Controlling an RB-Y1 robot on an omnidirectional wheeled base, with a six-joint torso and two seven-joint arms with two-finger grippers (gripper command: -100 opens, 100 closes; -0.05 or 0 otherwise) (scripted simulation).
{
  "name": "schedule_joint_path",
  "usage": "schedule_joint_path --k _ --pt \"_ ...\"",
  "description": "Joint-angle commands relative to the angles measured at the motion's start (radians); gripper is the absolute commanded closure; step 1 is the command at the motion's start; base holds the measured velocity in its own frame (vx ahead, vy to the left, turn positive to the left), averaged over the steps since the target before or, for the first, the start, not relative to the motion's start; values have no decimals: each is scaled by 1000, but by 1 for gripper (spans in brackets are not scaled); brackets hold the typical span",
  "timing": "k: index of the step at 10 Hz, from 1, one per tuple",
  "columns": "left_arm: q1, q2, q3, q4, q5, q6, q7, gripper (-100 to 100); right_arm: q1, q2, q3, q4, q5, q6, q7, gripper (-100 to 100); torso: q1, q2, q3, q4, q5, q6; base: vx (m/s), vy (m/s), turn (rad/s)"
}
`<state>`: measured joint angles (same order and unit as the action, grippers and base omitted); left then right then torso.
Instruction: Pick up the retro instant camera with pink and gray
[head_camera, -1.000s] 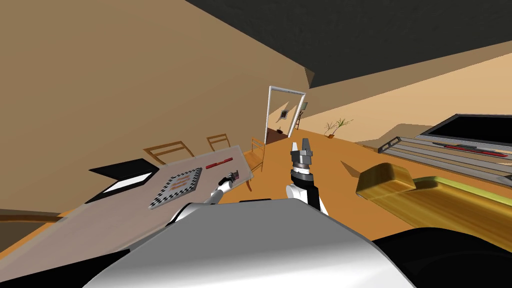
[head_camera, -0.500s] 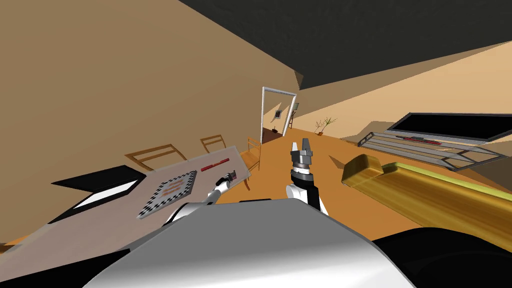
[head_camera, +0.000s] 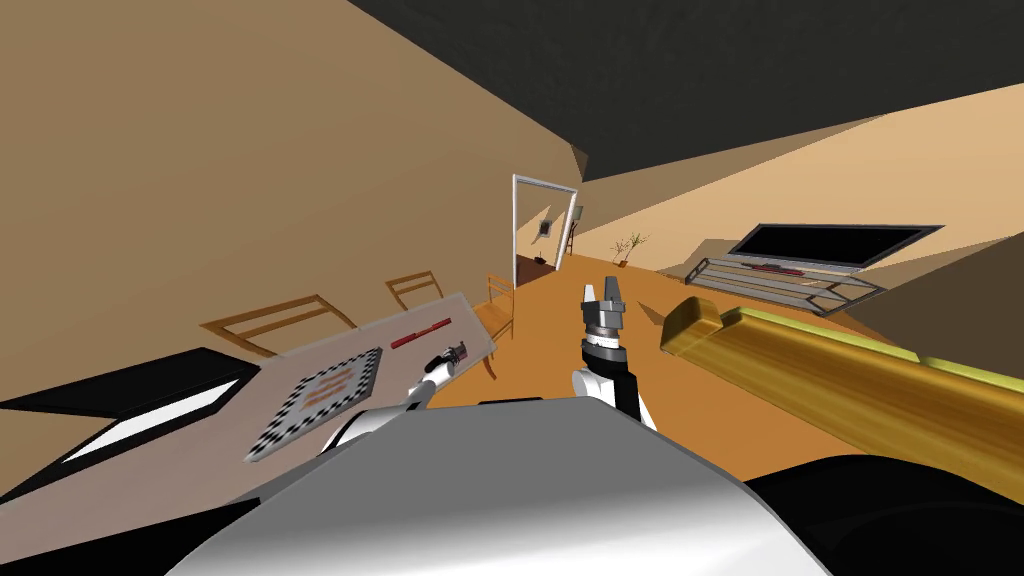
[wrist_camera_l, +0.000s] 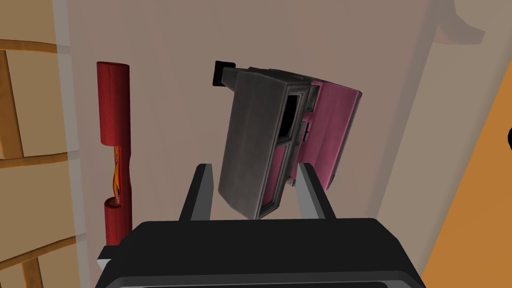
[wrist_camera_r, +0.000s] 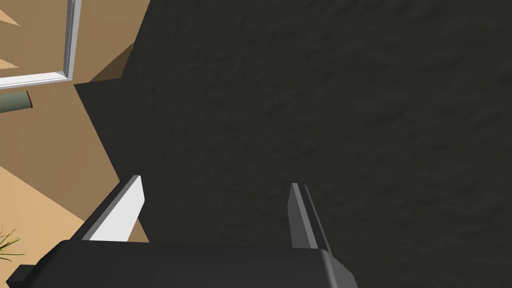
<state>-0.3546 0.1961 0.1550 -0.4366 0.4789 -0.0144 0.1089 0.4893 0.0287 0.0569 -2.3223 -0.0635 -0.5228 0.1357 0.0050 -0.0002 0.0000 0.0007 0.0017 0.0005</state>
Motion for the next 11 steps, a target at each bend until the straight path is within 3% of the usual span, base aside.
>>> schedule_joint_path --k 1,2,4,5,6,8,9,10,11 --pt "5 13 50 -1 -26 6 15 100 0 0 0 0 0 0 0 0 0 0 0 0 0 0 -52 -8 -213" --pt "5 13 30 -1 -26 6 15 100 0 0 0 0 0 0 0 0 0 0 0 1 0 2 -47 5 -168" --pt "7 26 79 3 -49 10 33 100 0 0 0 0 0 0 0 0 0 -1 0 0 0 0 -30 -3 -133" --pt "7 26 44 13 -49 10 33 100 0 0 0 0 0 0 0 0 -1 -1 0 1 0 2 -51 0 -149" --pt "7 26 51 6 -49 10 33 100 0 0 0 0 0 0 0 0 -1 0 1 1 0 2 -28 -1 11" --pt "7 26 95 3 -49 10 33 100 0 0 0 0 0 0 0 0 -1 -1 0 1 -1 0 -4 -2 9" --pt "9 40 136 6 -72 14 50 100 0 0 0 0 0 0 0 0 -1 -2 0 1 -1 0 -28 -19 -271" --pt "9 40 136 6 -72 14 50 100 0 0 0 0 0 0 0 0 -2 -1 1 2 -1 2 -52 -8 -176" --pt "11 53 171 9 -95 18 68 100 0 0 0 0 0 0 0 0 -2 1 2 2 -1 1 -69 -10 -282"
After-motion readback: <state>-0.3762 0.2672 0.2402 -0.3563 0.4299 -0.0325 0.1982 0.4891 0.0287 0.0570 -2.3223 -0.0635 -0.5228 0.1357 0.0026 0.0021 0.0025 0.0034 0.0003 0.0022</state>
